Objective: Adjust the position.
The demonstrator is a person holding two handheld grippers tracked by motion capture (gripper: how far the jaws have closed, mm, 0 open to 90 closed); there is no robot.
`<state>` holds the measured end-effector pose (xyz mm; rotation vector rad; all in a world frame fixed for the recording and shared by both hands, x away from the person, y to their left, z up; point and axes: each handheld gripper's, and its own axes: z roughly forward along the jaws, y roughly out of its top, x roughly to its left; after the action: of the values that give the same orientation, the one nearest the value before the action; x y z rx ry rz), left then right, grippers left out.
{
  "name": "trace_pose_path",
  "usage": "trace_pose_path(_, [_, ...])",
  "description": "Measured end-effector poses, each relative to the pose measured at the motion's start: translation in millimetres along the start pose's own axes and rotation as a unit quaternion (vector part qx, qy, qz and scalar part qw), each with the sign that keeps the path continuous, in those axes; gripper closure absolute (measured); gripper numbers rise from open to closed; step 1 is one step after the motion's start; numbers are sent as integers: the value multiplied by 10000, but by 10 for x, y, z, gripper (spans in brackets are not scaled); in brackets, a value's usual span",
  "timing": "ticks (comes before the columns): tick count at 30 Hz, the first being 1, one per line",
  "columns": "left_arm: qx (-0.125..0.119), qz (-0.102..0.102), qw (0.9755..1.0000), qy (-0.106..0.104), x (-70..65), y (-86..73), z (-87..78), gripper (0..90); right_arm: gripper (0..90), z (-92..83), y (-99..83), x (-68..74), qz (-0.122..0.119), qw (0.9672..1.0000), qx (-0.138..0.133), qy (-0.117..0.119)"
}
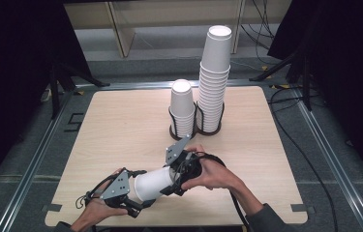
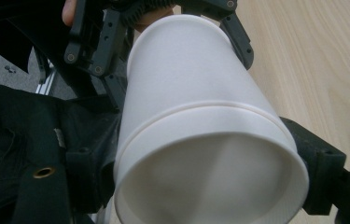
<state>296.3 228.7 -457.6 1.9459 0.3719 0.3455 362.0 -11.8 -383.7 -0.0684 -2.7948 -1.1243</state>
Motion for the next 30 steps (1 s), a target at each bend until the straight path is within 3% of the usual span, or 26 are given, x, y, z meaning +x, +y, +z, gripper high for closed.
trace_pose_path(1, [-117,-132,9998,-27,6,0,-1,64,239,-2,0,5,15,10000,-12,6])
trace_pose_path(4, [-227,-249,9994,-43,29,-1,-26,58,241,-24,0,-1,92,9999,-99,16])
trace_pose_path(5, [-319,-298,9990,-54,39,-4,-22,58,241,-30,0,-18,21,9999,-155,20])
trace_pose_path(6, [-286,-365,9989,-49,39,3,-36,57,242,-52,-9,-1,281,9995,-154,57])
trace_pose_path(7, [-366,-409,9985,-52,45,3,-33,57,242,-64,-15,-14,265,9994,-198,76])
trace_pose_path(8, [-408,-475,9980,-40,46,5,-39,56,242,-70,-15,-44,83,9995,-298,60])
trace_pose_path(10, [-553,-502,9972,-72,57,12,-53,55,243,-95,-21,-43,204,9992,-347,84])
trace_pose_path(11, [-538,-494,9973,-40,65,22,-80,55,243,-111,-20,-56,114,9990,-431,89])
trace_pose_path(13, [-761,-613,9952,-100,78,29,-95,53,243,-145,-18,-57,145,9984,-528,120])
trace_pose_path(16, [-975,-875,9914,47,108,41,-151,68,243,-203,-19,-69,155,9978,-641,30])
trace_pose_path(17, [-1069,-947,9897,54,123,39,-162,88,243,-246,-31,-60,388,9973,-623,-17])
trace_pose_path(18, [-1111,-1003,9887,64,134,42,-179,112,244,-268,-40,-100,219,9968,-761,-82])
trace_pose_path(19, [-1200,-1048,9872,59,145,42,-182,135,244,-302,-57,-101,412,9960,-794,-75])
trace_pose_path(20, [-1170,-1090,9871,113,148,45,-195,147,244,-325,-68,-136,305,9951,-933,-106])
trace_pose_path(22, [-1173,-1112,9867,158,161,43,-198,141,243,-377,-97,-155,497,9929,-1080,-64])
trace_pose_path(24, [-1201,-1136,9861,189,163,44,-196,142,243,-398,-111,-186,458,9914,-1222,-23])
trace_pose_path(29, [-1310,-1204,9839,154,146,55,-182,134,244,-411,-121,-198,416,9899,-1352,44])
trace_pose_path(30, [-1287,-1180,9845,146,143,59,-187,134,243,-406,-119,-202,382,9895,-1392,62])
